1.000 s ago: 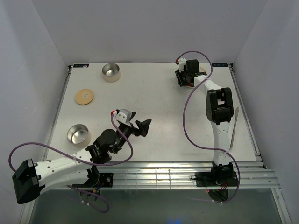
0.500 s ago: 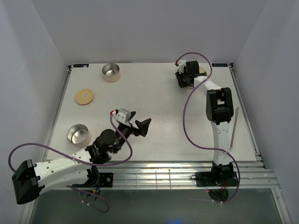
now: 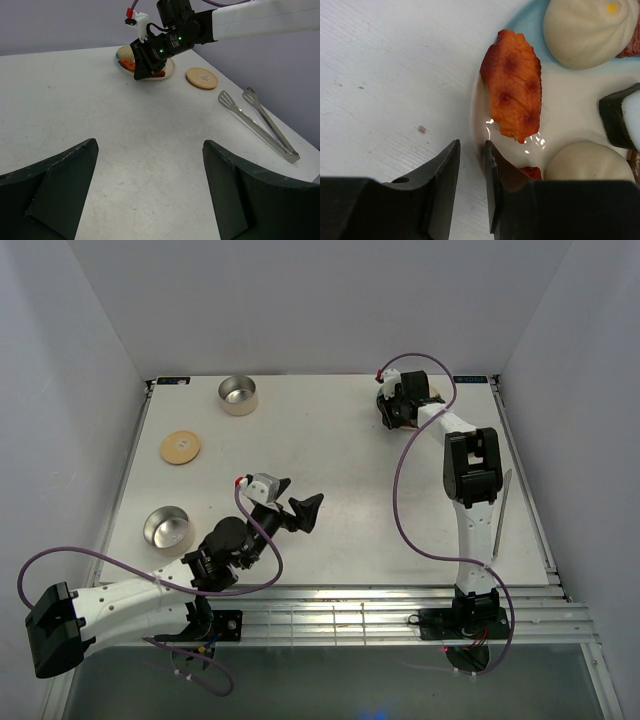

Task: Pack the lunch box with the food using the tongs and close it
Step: Move the plate to the center of the board.

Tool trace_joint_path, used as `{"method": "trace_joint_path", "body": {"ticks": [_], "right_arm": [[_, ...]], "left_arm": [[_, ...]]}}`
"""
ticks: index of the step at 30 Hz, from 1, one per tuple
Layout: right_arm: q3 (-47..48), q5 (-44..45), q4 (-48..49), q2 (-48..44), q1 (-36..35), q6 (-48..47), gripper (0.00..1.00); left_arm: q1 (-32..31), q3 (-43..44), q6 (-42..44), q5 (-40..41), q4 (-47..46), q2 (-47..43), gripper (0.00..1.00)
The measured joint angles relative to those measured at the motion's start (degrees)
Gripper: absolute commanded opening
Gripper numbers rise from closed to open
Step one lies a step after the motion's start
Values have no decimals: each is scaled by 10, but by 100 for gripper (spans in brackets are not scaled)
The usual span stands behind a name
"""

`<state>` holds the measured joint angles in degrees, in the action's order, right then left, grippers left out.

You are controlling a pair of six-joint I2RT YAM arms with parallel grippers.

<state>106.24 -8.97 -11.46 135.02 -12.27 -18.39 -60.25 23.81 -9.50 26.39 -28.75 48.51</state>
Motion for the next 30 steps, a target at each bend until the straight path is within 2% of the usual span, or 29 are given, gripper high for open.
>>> {"method": "trace_joint_path", "body": {"ticks": [11,21,30], "right_arm": [[-57,-6,-4,-40,-29,15,27],[-154,-3,5,-104,-93,54,26],[-263,-1,59,-169,-151,105,25]], "left_arm": [[0,0,0,0,0,-5,96],[0,0,-4,0,0,-6,95],[0,0,-4,2,0,-5,95]]}}
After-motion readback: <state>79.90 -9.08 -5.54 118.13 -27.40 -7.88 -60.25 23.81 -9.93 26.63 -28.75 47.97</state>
